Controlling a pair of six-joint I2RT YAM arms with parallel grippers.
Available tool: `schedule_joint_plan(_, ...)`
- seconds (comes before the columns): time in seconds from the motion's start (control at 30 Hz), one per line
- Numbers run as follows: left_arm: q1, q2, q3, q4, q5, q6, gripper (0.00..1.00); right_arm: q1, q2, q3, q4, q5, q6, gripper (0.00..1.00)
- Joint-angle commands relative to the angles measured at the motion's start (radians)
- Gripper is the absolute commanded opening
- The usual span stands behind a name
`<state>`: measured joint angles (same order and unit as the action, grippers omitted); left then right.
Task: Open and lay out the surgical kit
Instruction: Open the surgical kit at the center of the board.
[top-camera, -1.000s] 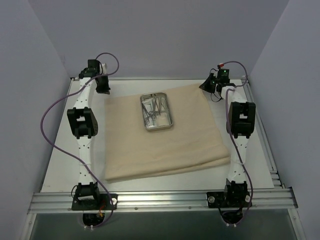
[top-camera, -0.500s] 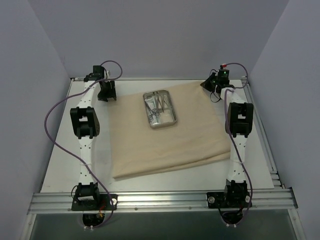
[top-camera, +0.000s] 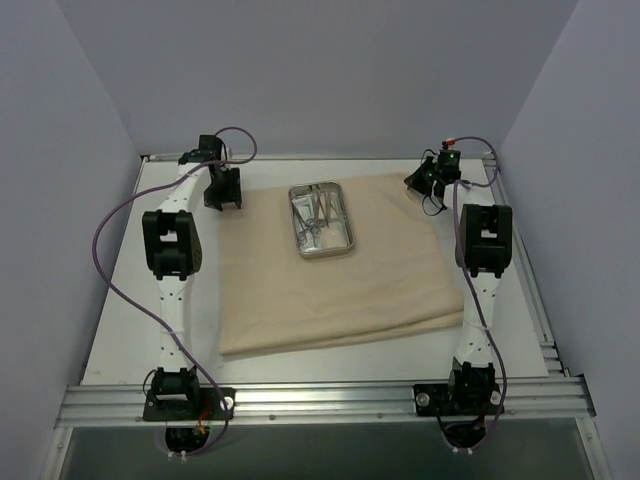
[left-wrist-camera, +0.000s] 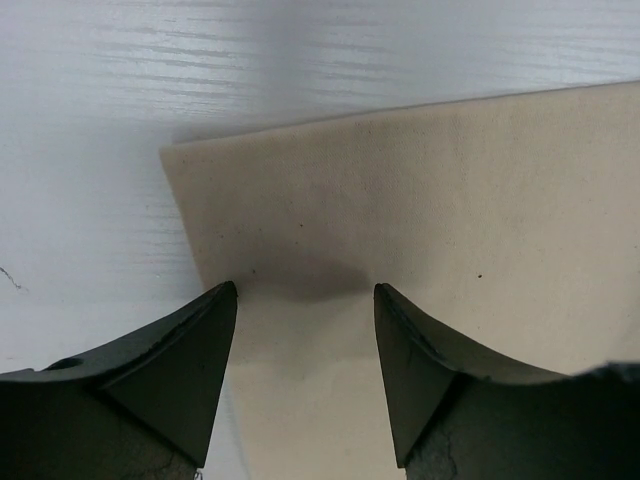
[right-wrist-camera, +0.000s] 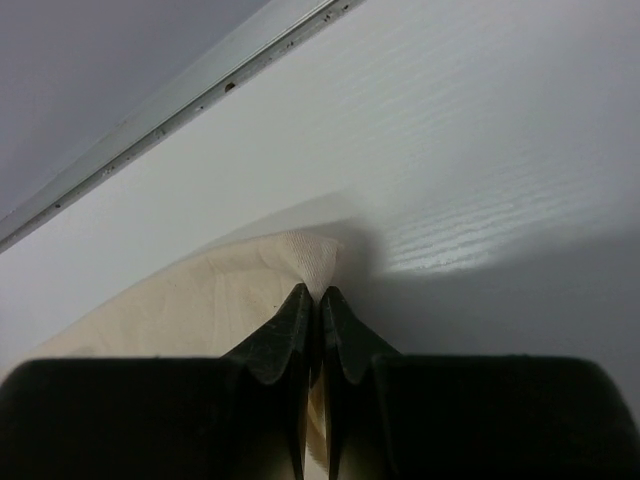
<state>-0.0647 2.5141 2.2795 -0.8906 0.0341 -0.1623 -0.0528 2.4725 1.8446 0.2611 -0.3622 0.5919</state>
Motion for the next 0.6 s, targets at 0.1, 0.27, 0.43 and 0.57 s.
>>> schedule_joint_plan(0.1,0.012,-0.047,-0.034,-0.021,-0.025,0.02,0.69,-0.009,-0.147,-0.09,0.01,0.019,-0.046,0.0)
schedule_joint_plan(0.27,0.017,-0.119,-0.044,0.001,-0.068,0.06,0.74,-0.009,-0.213,-0.188,0.043,0.019,-0.041,0.0)
schedule_joint_plan(0.43,0.036,-0.124,-0.072,-0.011,-0.042,0.07,0.8,-0.009,-0.25,-0.26,0.03,0.043,-0.049,0.0)
schedule_joint_plan(0.57,0.039,-0.081,-0.083,-0.039,-0.007,0.075,0.8,-0.007,-0.276,-0.304,0.041,0.049,-0.046,0.0)
